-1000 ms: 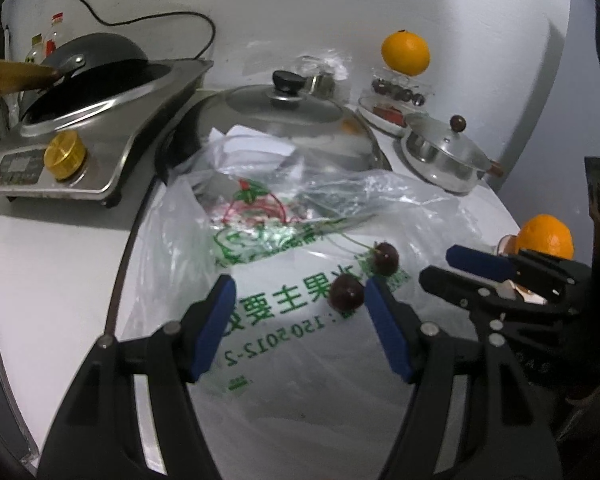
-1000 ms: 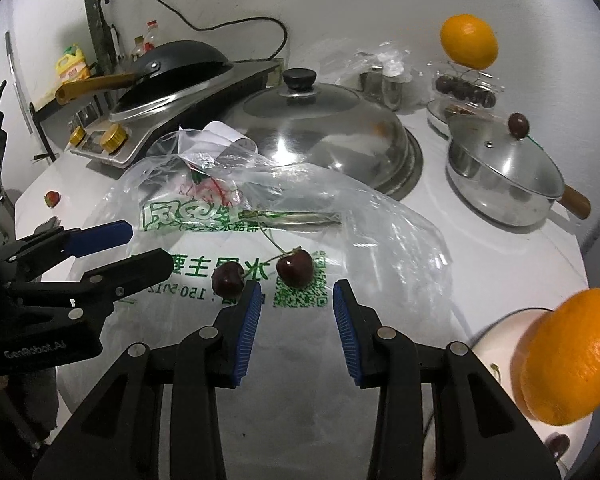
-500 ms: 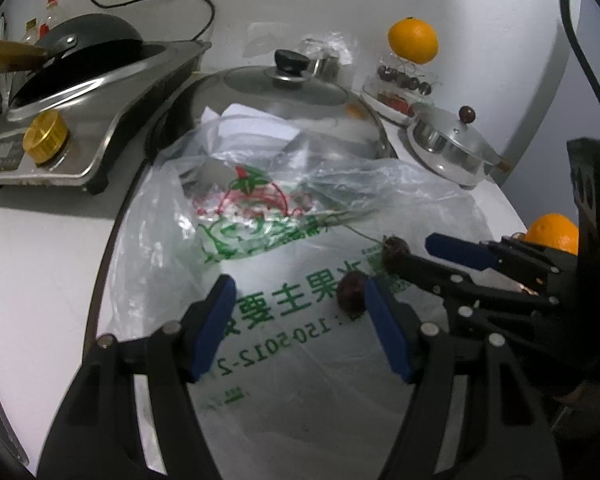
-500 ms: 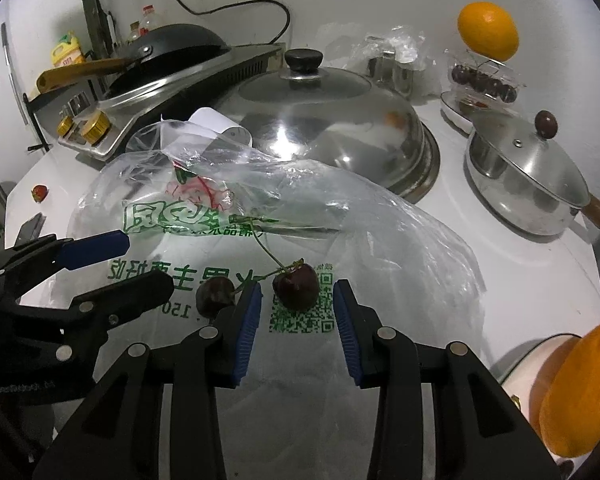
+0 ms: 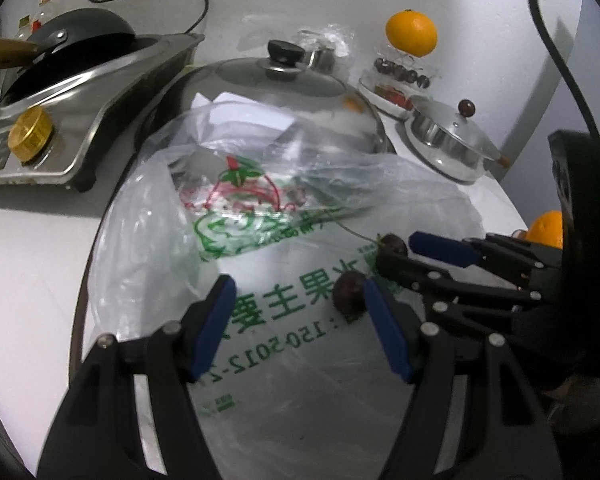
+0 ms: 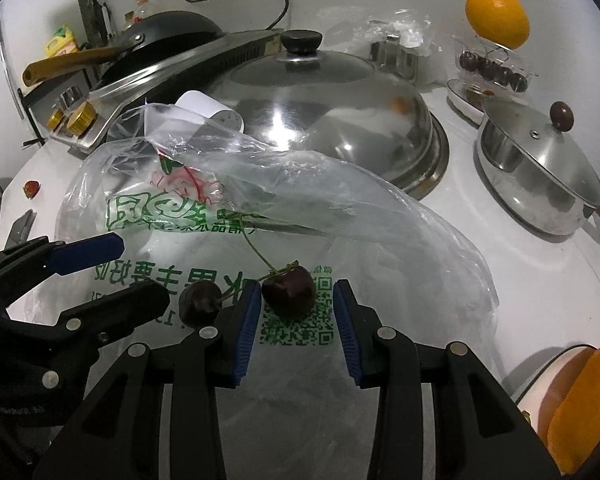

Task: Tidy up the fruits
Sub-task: 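Close the right gripper on a dark cherry while the left gripper grasps another cherry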

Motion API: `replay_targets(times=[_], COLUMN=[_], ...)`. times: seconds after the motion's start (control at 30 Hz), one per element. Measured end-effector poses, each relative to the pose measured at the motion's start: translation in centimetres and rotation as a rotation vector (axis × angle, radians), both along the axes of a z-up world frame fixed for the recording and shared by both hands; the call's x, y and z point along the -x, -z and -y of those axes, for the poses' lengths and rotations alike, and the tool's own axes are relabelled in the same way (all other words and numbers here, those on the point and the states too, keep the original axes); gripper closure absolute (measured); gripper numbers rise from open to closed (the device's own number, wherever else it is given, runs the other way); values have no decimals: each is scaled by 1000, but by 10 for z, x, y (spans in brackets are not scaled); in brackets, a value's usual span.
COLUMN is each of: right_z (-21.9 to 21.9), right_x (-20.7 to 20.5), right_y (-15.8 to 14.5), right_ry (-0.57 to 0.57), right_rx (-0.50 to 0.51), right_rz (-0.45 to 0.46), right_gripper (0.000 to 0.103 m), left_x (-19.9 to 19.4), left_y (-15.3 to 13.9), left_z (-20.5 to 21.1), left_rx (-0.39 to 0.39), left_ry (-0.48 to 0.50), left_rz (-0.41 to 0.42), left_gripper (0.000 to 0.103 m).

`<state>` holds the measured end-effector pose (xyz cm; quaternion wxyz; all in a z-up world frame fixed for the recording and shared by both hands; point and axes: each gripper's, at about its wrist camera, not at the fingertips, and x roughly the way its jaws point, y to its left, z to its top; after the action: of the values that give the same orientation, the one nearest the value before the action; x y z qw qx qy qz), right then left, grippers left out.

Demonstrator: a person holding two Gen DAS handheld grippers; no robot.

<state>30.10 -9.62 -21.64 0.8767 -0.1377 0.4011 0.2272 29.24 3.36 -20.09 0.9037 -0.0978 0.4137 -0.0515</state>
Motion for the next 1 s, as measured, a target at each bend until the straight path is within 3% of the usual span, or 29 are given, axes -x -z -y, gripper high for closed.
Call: replay_targets(times=[0.13,0.27,0.6,1.0], right_z=[-1,-2,10,28], right_x=[-2,-2,5,10], right_y=[3,6,-10,-19], right_ry=[-9,-16,-8,27], right_rx=[-4,-6,-80,-87], right_rz=[-13,-26,0,16], right_gripper=[64,73,73,73], left_x=[-1,-2,-4,-14], left_y=[2,3,4,12], left_z=[3,5,14,35], left_rx=[-16,-21,-56,-108], left_ry=[8,6,41,113], left_rz=[-9,-12,-20,-31], left_gripper=[34,34,34,35])
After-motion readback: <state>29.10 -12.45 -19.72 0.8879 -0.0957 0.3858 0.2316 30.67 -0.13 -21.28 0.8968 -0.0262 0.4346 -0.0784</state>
